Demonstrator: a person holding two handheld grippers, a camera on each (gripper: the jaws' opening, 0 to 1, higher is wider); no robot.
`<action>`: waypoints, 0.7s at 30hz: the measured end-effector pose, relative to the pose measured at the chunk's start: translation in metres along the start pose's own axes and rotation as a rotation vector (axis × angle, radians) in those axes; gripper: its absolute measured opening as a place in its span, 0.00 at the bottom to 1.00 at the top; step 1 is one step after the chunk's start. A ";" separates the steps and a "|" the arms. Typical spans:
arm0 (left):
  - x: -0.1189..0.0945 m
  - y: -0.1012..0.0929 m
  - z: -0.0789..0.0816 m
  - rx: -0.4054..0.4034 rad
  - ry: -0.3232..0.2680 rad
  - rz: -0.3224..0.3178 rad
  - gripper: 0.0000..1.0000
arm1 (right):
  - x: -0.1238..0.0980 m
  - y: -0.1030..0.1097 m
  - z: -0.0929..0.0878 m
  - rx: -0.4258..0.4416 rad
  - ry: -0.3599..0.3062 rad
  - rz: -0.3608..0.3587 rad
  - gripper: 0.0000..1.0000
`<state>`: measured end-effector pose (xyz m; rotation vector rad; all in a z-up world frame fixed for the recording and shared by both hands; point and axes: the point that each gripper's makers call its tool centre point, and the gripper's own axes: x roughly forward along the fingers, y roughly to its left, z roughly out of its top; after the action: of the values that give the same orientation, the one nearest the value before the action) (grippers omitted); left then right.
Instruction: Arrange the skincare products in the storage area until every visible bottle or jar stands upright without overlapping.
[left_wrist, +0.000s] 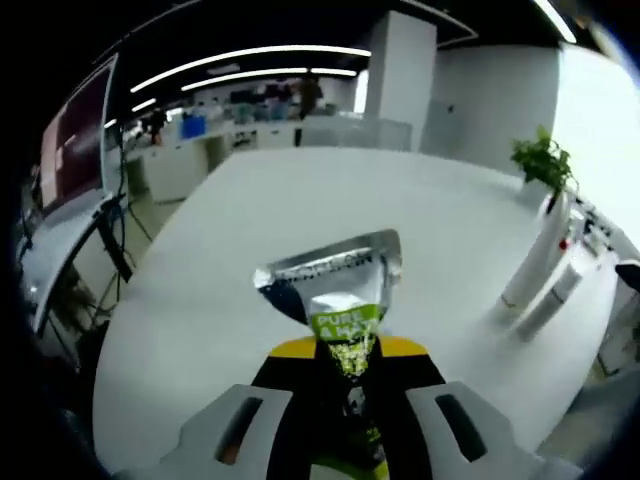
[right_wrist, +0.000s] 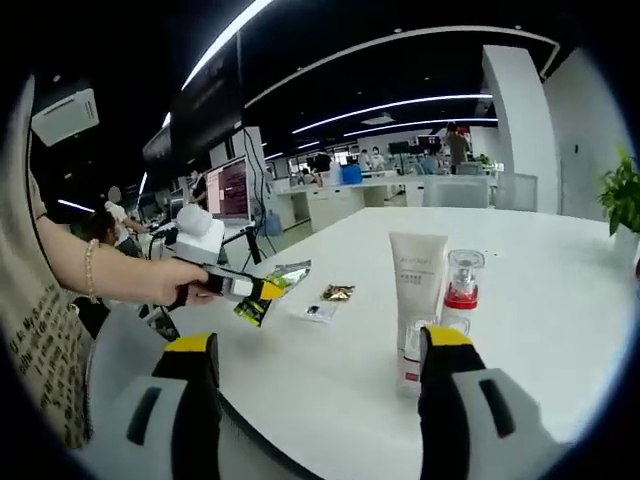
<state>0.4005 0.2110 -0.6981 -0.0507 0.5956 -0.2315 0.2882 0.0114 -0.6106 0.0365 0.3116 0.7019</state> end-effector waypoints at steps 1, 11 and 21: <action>-0.004 -0.004 0.003 -0.002 -0.014 -0.013 0.15 | 0.003 0.004 0.003 0.006 -0.007 0.012 0.81; -0.036 -0.046 0.023 0.041 -0.119 -0.116 0.16 | 0.023 0.031 0.038 0.105 -0.102 0.105 0.78; -0.087 -0.094 0.065 0.172 -0.274 -0.251 0.16 | 0.046 0.038 0.057 0.221 -0.159 0.190 0.74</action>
<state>0.3480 0.1387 -0.5857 0.0098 0.2933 -0.5095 0.3141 0.0734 -0.5635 0.3343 0.2341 0.8446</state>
